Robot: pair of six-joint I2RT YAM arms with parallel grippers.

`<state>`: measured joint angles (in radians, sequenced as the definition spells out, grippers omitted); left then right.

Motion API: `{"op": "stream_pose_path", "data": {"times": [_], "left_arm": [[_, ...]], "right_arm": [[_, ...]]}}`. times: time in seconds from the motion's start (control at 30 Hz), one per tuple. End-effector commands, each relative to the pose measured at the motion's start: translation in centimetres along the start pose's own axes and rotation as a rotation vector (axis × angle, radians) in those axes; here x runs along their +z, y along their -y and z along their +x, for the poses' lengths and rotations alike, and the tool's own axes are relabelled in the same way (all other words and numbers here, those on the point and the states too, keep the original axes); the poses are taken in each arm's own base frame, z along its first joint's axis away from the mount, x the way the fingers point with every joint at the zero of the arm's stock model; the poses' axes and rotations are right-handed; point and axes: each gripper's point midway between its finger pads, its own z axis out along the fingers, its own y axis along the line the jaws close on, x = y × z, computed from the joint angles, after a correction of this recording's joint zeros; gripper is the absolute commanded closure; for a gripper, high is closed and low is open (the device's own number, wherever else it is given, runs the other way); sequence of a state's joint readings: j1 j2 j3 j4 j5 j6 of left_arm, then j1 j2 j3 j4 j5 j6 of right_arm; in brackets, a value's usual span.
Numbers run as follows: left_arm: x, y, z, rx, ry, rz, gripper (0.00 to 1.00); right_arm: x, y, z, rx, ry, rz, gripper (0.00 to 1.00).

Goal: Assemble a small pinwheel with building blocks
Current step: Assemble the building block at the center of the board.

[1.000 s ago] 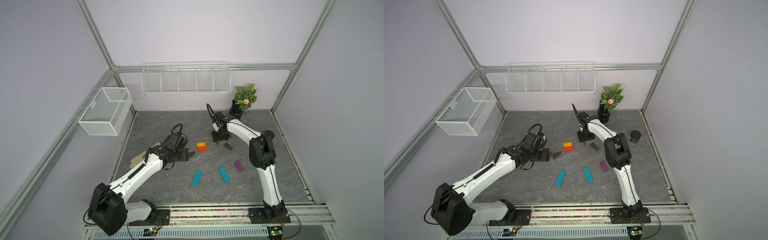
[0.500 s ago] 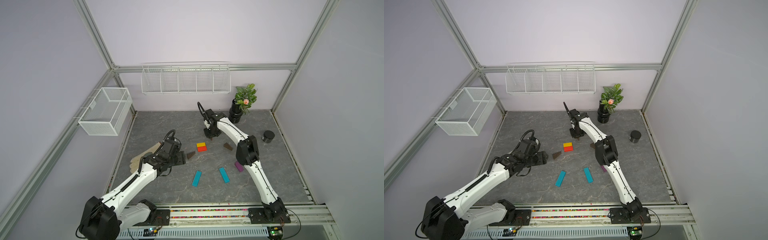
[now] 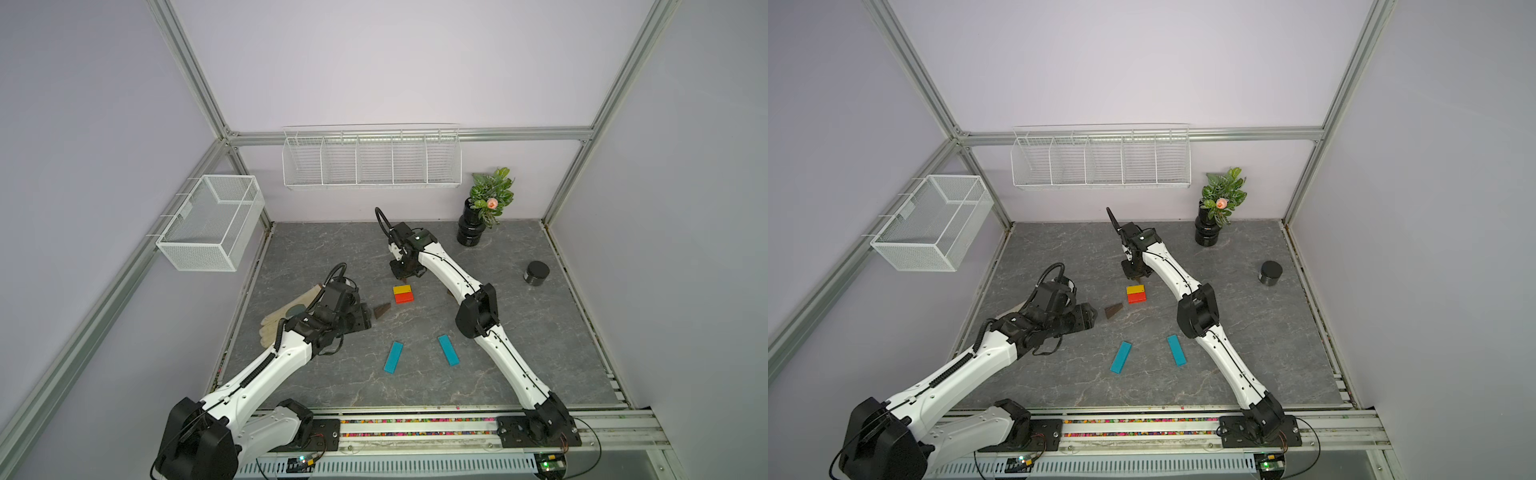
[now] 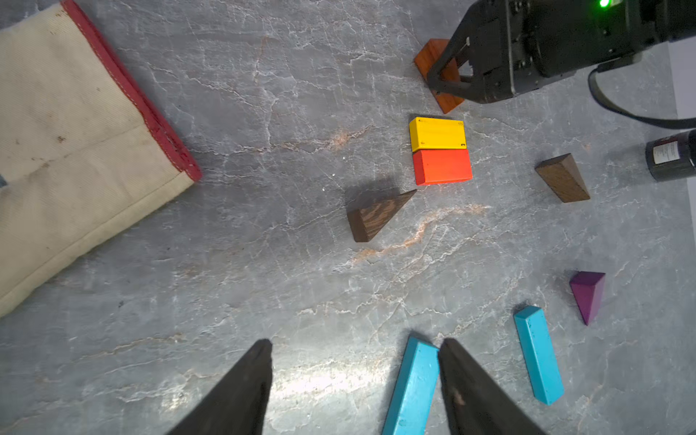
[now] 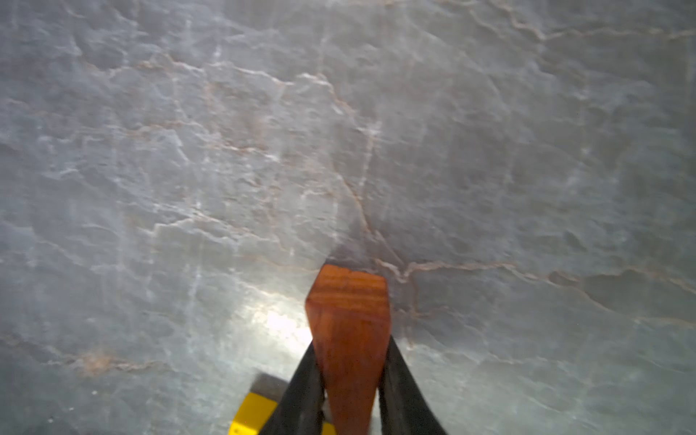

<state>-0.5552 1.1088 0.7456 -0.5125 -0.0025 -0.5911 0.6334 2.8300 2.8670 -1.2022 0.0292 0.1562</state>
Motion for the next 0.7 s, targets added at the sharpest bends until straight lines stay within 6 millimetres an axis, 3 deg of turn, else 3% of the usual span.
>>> {"op": "stream_pose_path", "data": {"times": [0.0,0.33,0.67], "left_arm": [[0.0,0.1,-0.3,-0.024,0.011,0.008,0.28],[0.1,0.1,0.0,-0.035,0.000,0.011,0.27],[0.2,0.0,0.3,-0.049,-0.009,0.012,0.27]], "right_arm": [[0.4,-1.3,-0.3,-0.017,0.017,-0.034,0.72],[1.4,-3.3,-0.6,-0.048,0.040,-0.065,0.69],[1.0,-2.5,-0.5,-0.028,0.035,-0.029,0.59]]}}
